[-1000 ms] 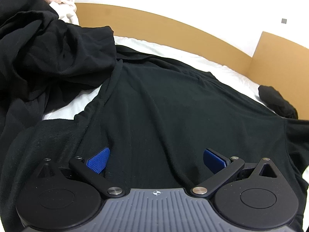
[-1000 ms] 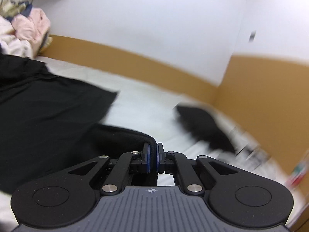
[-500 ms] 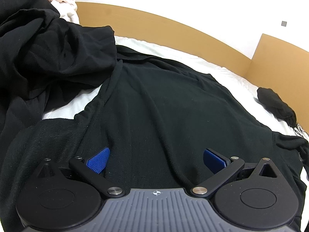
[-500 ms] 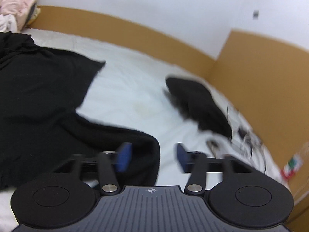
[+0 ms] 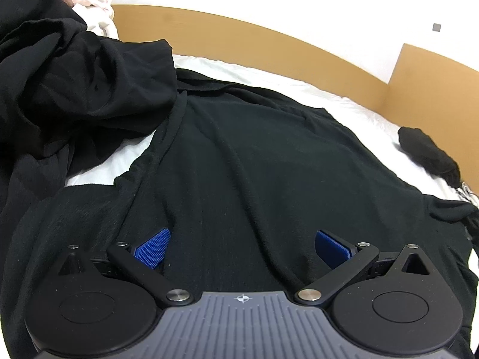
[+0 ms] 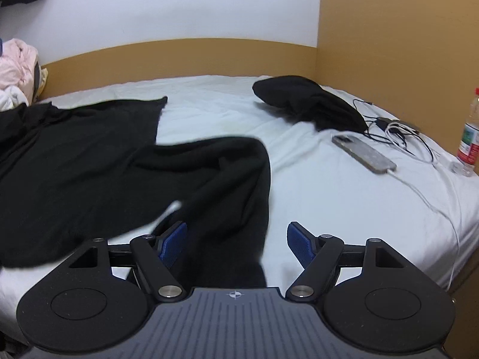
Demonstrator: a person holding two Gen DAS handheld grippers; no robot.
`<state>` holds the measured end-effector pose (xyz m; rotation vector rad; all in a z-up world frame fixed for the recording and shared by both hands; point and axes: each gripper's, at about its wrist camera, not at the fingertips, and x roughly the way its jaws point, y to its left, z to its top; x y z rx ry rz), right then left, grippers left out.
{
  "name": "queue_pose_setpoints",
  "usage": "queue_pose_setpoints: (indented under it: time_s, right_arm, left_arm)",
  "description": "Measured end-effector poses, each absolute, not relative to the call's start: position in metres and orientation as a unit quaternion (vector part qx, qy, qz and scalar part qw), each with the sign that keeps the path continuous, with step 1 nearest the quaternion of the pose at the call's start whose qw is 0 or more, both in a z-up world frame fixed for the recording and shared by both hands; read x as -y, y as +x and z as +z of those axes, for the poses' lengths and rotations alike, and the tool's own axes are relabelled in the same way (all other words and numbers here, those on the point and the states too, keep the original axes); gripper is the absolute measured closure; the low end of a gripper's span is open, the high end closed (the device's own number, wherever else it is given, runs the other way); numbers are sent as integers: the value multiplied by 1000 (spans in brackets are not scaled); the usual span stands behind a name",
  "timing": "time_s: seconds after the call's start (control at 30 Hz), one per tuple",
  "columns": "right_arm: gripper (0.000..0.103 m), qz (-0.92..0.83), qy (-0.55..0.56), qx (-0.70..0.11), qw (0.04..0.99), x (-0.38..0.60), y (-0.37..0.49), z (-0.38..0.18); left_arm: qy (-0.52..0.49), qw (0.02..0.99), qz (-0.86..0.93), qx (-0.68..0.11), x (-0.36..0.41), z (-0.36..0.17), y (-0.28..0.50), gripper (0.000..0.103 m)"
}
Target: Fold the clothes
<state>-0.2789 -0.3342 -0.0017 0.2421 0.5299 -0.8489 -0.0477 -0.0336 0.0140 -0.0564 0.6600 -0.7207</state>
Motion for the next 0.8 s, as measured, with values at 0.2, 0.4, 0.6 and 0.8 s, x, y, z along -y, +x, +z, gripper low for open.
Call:
queue_pose_setpoints:
  time_s: [0.2, 0.4, 0.6, 0.8]
  right_arm:
    - [31, -401, 128, -294, 858, 352, -276, -22]
    - [96, -347, 165, -260, 886, 347, -284, -20]
    - [96, -269, 186, -178, 928, 343, -281, 24]
    - [96, -213, 181, -112, 954, 354, -254, 79]
  left_arm:
    - [-26, 883, -346, -316, 34, 14, -48, 1]
    - [-25, 883, -346, -316, 34, 14, -49, 1]
    - [-18, 884, -345, -316, 35, 14, -49, 1]
    - [-14, 884, -344, -316, 36, 14, -49, 1]
